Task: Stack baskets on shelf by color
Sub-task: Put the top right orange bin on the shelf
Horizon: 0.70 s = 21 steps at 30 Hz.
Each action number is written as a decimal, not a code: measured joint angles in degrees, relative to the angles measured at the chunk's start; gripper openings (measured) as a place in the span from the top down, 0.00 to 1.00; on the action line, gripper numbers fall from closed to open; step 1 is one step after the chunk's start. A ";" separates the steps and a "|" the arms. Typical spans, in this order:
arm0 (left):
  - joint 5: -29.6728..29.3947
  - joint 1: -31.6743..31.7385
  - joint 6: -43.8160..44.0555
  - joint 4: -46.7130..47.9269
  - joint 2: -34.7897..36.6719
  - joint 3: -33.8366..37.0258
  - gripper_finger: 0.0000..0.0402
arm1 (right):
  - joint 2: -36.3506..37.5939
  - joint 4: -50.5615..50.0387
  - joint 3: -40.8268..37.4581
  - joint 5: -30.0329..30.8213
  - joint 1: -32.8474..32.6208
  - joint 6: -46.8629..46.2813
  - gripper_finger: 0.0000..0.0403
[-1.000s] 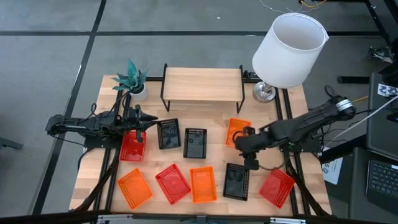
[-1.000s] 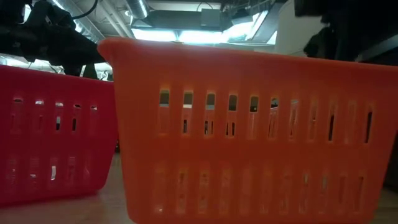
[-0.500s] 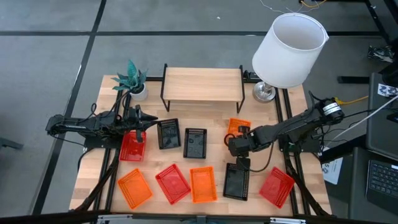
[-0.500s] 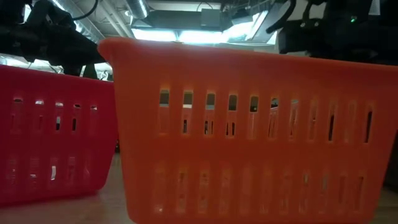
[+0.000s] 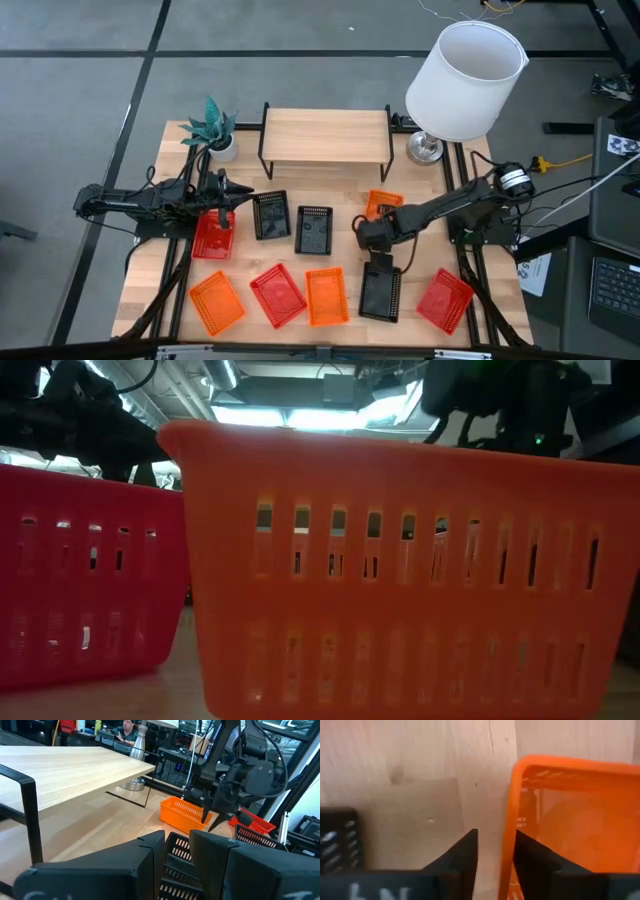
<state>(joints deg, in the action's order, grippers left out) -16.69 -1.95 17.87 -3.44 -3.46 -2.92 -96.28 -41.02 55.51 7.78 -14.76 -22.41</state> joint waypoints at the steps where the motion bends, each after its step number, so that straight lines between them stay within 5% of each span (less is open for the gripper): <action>1: 0.00 0.00 0.00 -0.02 -0.02 -0.02 0.79 | -0.15 -0.04 0.00 -0.24 0.02 -0.24 0.77; 5: 0.00 0.00 0.00 -0.01 -0.02 -0.02 0.79 | 0.38 -0.67 0.74 0.70 -0.08 0.15 0.97; 10: 0.01 0.00 -0.04 0.07 0.00 -0.02 0.79 | 0.88 -7.74 9.49 1.61 -1.01 0.33 0.99; 18: 0.00 0.00 -0.42 0.42 -0.02 -0.02 0.79 | 0.88 -19.51 34.73 -2.22 -4.30 7.13 1.00; 21: 0.00 0.00 -0.44 0.42 -0.02 -0.02 0.79 | 0.89 -23.14 44.17 3.76 -4.66 13.50 1.00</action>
<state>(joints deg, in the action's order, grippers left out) -16.69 -1.95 17.43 -3.03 -3.49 -2.94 -95.39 -64.16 99.67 11.54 -19.43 -8.91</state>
